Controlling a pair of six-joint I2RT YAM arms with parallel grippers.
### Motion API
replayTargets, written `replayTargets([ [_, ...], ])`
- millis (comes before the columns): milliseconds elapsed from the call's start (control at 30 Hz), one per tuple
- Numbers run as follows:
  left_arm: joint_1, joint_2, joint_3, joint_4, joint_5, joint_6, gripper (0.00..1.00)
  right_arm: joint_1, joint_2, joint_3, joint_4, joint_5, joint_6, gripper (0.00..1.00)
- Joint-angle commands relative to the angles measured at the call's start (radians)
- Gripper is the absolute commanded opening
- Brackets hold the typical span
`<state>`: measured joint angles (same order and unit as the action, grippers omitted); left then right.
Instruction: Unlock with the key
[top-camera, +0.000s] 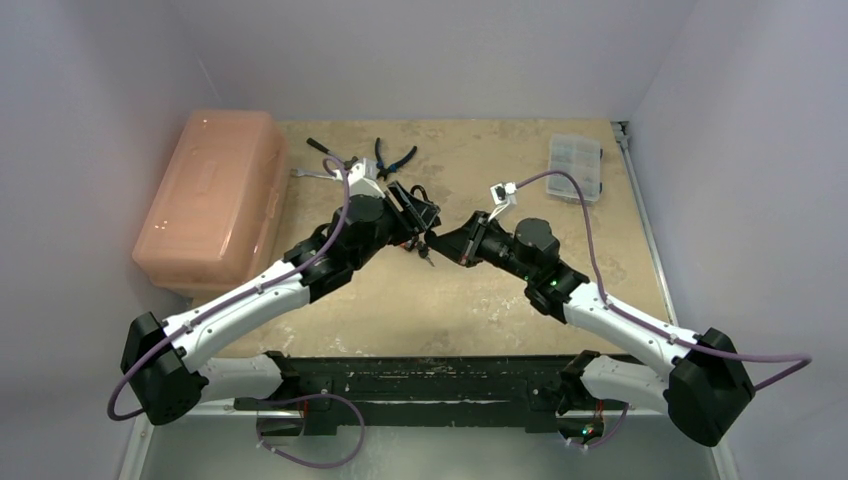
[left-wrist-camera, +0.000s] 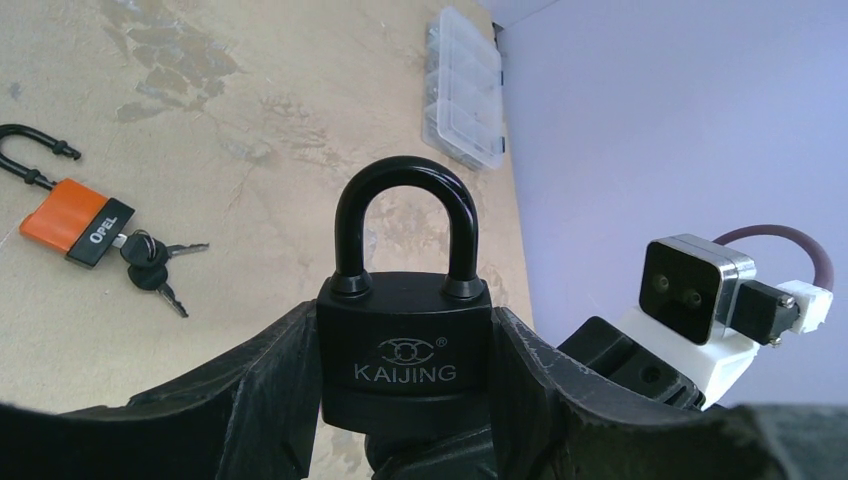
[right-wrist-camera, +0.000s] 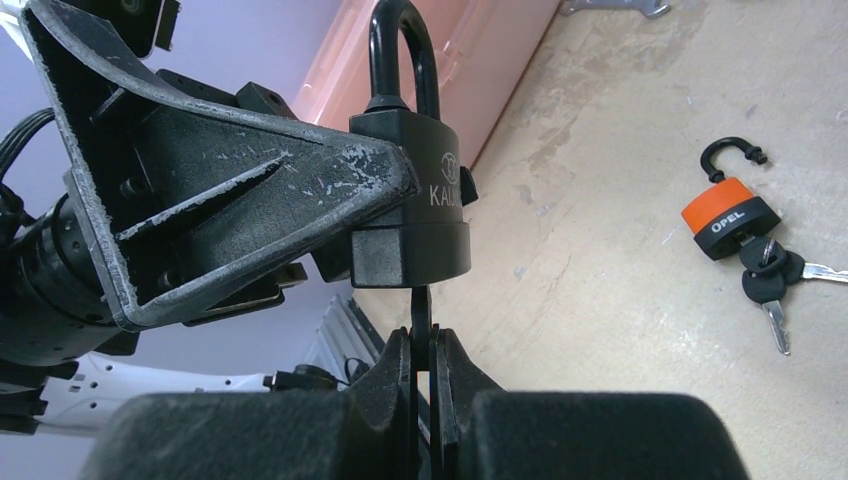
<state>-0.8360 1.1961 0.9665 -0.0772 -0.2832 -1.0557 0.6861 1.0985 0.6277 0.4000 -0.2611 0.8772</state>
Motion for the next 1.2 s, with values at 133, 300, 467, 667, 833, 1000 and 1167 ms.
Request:
replayTargets([
  [133, -0.018, -0.063, -0.004, 0.129, 0.120, -0.023, 0.00, -0.034, -0.022, 0.007, 0.163, 0.019, 0.061, 0.00],
  [300, -0.017, -0.079, -0.022, 0.163, 0.136, -0.018, 0.00, -0.044, -0.026, 0.001, 0.194, -0.009, 0.085, 0.00],
  [467, -0.018, -0.098, -0.052, 0.231, 0.167, -0.010, 0.00, -0.064, -0.035, 0.000, 0.219, -0.044, 0.106, 0.00],
  [667, -0.017, -0.108, -0.077, 0.295, 0.212, -0.005, 0.00, -0.083, -0.032, 0.000, 0.264, -0.091, 0.137, 0.00],
  [833, -0.018, -0.116, -0.087, 0.337, 0.234, -0.002, 0.00, -0.086, -0.030, 0.007, 0.274, -0.109, 0.137, 0.00],
  [1000, -0.017, -0.117, -0.075, 0.294, 0.183, 0.004, 0.00, -0.087, -0.055, 0.065, 0.119, -0.087, 0.008, 0.00],
  [1167, -0.017, -0.074, -0.022, 0.145, 0.047, -0.060, 0.00, -0.087, -0.081, 0.119, -0.085, -0.003, -0.180, 0.06],
])
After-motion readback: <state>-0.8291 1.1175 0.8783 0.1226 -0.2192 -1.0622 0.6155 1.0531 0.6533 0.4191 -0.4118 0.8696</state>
